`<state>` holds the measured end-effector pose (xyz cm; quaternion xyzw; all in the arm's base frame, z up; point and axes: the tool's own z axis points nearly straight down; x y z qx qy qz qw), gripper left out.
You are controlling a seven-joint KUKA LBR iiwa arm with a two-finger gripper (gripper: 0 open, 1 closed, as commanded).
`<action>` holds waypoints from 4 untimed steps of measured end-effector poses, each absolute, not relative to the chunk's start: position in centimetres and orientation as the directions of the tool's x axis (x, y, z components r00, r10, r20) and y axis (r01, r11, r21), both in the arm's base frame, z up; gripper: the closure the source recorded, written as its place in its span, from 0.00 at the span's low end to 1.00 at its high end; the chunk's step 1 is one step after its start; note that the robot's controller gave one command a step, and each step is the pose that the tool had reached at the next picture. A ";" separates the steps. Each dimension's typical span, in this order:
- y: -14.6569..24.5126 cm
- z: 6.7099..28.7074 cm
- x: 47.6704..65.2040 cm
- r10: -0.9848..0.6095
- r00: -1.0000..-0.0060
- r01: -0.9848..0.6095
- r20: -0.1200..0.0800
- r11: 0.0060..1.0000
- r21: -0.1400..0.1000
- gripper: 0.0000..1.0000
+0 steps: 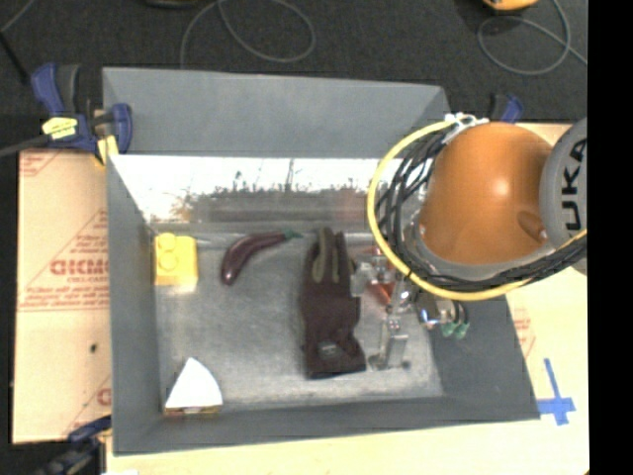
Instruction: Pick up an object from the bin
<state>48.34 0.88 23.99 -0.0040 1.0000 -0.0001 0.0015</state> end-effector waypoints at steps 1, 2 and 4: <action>1.3 19.8 48.9 -0.027 -1.000 -0.027 -0.010 1.000 -0.001 0.00; 2.3 13.8 48.9 0.053 -0.999 0.053 -0.008 0.999 0.001 0.00; 3.9 7.2 52.0 0.199 -0.980 0.199 -0.015 0.980 0.003 1.00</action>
Offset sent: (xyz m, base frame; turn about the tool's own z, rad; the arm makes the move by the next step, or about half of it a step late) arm 0.0042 0.0228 -0.1399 0.1339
